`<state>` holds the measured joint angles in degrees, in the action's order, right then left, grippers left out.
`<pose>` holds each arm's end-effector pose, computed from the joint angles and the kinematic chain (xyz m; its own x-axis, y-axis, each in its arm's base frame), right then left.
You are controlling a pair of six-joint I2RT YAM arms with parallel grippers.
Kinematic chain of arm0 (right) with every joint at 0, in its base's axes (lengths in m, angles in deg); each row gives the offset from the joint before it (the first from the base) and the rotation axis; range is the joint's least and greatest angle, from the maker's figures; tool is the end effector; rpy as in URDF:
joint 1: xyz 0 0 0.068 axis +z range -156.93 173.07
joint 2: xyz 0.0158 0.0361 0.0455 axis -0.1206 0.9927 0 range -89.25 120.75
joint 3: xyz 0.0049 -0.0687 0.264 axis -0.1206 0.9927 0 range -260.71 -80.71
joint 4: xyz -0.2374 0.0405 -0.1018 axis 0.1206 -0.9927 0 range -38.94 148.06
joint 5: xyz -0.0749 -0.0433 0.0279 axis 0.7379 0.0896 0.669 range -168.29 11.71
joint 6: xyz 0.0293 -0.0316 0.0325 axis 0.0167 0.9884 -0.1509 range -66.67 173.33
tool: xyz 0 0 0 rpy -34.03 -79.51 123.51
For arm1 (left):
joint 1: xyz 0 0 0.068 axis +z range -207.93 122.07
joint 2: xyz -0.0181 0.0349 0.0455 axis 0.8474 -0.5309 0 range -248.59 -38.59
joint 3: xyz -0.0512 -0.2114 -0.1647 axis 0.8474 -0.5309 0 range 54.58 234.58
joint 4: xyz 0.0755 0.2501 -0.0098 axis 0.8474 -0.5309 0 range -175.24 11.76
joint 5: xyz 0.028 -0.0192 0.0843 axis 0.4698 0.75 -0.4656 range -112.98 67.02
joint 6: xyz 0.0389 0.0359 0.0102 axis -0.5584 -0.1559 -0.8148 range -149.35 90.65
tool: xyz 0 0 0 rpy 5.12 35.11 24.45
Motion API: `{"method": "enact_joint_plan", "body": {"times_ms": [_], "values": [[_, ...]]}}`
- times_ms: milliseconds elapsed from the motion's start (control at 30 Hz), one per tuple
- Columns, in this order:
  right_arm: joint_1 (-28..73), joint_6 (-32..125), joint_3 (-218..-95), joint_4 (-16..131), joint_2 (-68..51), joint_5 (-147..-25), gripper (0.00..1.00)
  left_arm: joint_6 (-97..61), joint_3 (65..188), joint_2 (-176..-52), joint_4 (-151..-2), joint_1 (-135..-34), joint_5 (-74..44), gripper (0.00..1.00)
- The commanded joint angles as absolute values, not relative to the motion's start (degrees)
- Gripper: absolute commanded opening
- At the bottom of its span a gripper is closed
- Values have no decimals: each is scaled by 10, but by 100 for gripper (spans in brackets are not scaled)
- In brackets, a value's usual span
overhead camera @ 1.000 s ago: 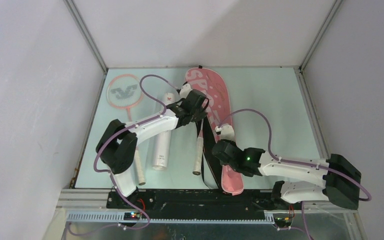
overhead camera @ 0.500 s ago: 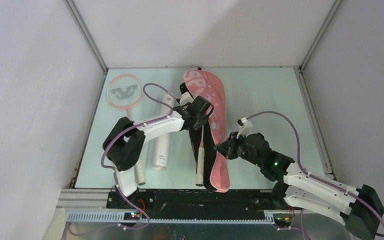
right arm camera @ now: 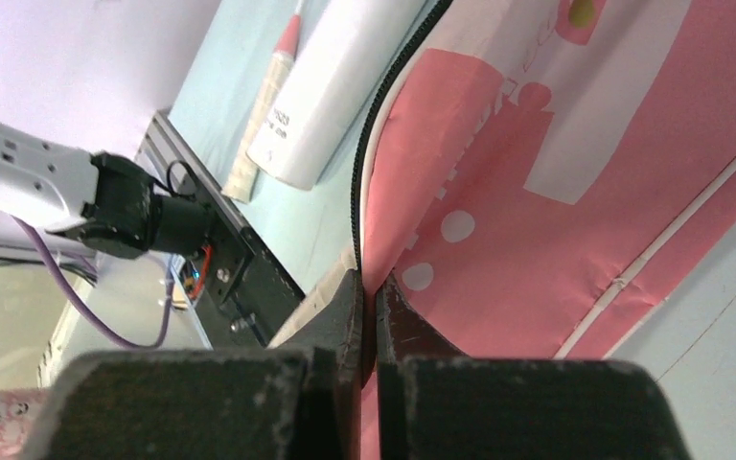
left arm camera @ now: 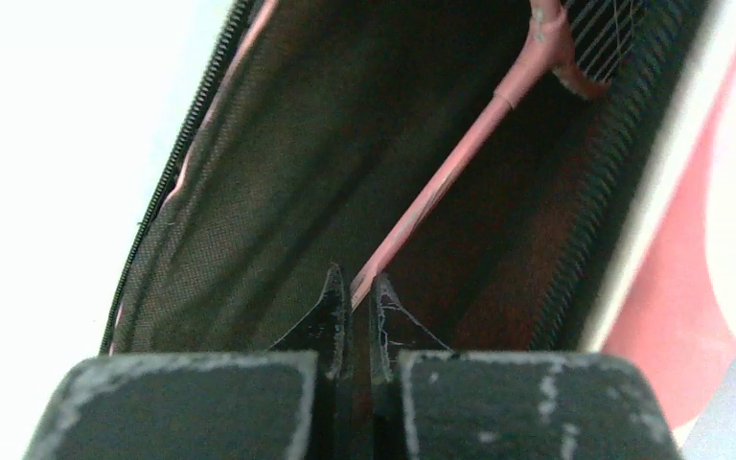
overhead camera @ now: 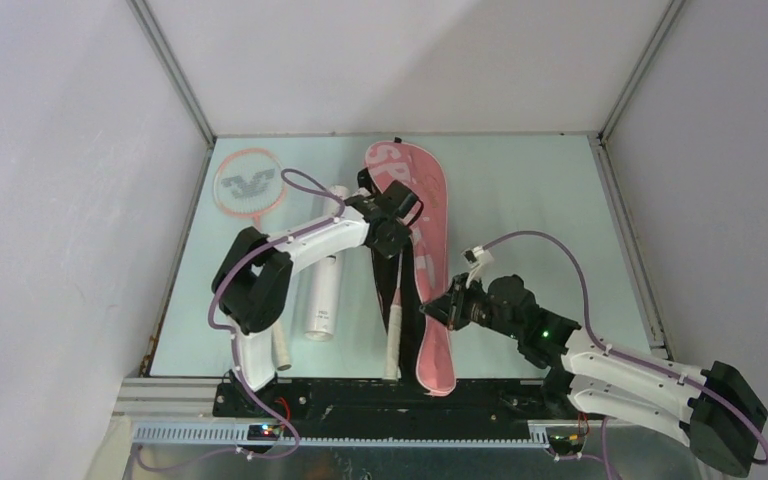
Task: Pack up the badminton gear
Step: Place the racket in the racket bag.
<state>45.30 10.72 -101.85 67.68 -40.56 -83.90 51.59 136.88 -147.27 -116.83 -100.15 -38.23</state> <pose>0.1166 0.1562 0.2180 -0.7099 0.1838 -0.6799 -0.4933 0.5592 0.6662 0.2999 -0.2595 0.2104 -0.6645 -0.6836 -0.3020 -0.5735 0.7255 -0.3805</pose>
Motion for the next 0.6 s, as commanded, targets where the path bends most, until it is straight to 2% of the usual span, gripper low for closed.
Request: {"method": "enact_joint_plan", "body": {"times_ms": [0,233,300,433,500,533,567], "values": [[504,139,-1005,743,-405,-982,0,611,1366,-1427,-1058,-958,-426,0],[552,179,-1005,755,-370,-960,0,632,1409,-1437,-1075,-953,-426,0],[552,189,-1014,729,-382,-924,0,588,1408,-1444,-1037,-951,-392,0],[519,160,-1015,648,-402,-865,0,369,1438,-1438,-1093,-952,-366,1],[508,158,-1011,621,-408,-841,0,271,1401,-1398,-1100,-952,-330,17],[500,163,-1009,616,-409,-835,0,223,1354,-1378,-1093,-955,-308,37],[490,165,-1008,607,-410,-834,0,203,1331,-1329,-1091,-957,-300,47]]}}
